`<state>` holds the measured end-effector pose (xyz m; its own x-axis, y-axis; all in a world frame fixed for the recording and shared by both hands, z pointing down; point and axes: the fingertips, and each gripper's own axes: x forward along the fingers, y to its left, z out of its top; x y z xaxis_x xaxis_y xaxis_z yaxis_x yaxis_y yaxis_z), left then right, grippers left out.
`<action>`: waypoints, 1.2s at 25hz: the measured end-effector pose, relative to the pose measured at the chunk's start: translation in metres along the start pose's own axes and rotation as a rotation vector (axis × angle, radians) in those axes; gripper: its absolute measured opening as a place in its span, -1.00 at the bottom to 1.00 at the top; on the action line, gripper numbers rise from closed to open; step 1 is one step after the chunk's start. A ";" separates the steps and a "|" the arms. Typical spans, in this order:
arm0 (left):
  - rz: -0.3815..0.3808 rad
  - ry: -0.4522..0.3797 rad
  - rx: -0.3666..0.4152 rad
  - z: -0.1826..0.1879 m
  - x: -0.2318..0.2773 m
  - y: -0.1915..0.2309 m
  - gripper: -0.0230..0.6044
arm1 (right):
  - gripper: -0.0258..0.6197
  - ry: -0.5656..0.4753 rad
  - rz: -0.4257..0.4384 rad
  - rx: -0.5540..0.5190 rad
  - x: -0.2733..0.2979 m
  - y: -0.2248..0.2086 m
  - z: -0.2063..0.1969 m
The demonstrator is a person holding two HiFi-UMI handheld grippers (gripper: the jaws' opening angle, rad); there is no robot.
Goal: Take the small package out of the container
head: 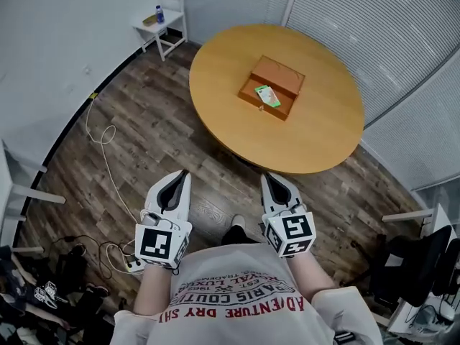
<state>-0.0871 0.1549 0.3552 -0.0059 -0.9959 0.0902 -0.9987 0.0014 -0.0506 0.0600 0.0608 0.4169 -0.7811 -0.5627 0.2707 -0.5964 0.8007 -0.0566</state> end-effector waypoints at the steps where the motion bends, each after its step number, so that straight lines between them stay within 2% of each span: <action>1: 0.007 0.004 0.014 0.001 0.016 0.001 -0.89 | -0.90 0.001 0.004 -0.004 0.010 -0.013 0.004; 4: 0.022 0.010 0.033 0.005 0.062 -0.001 -0.89 | -0.90 -0.001 0.005 -0.011 0.036 -0.054 0.014; 8: 0.032 0.002 -0.030 0.009 0.113 -0.003 -0.89 | -0.90 -0.003 -0.009 0.000 0.054 -0.102 0.022; 11: 0.013 0.012 -0.062 0.006 0.143 -0.006 -0.89 | -0.90 0.007 -0.040 0.040 0.063 -0.133 0.022; 13: 0.000 0.025 -0.057 0.003 0.160 -0.006 -0.89 | -0.90 0.015 -0.068 0.077 0.072 -0.149 0.020; 17: -0.042 0.049 -0.037 0.000 0.197 -0.002 -0.89 | -0.90 0.023 -0.119 0.085 0.092 -0.172 0.022; 20: -0.091 0.058 -0.032 -0.003 0.231 0.003 -0.89 | -0.90 0.028 -0.160 0.099 0.109 -0.188 0.022; 25: -0.232 0.059 0.003 -0.003 0.297 0.018 -0.89 | -0.90 0.038 -0.265 0.130 0.146 -0.212 0.027; 30: -0.360 0.070 -0.010 0.001 0.365 0.041 -0.89 | -0.90 0.075 -0.353 0.163 0.188 -0.232 0.036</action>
<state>-0.1298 -0.2089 0.3852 0.3430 -0.9242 0.1682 -0.9379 -0.3469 0.0062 0.0449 -0.2379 0.4464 -0.5103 -0.7764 0.3699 -0.8524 0.5136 -0.0979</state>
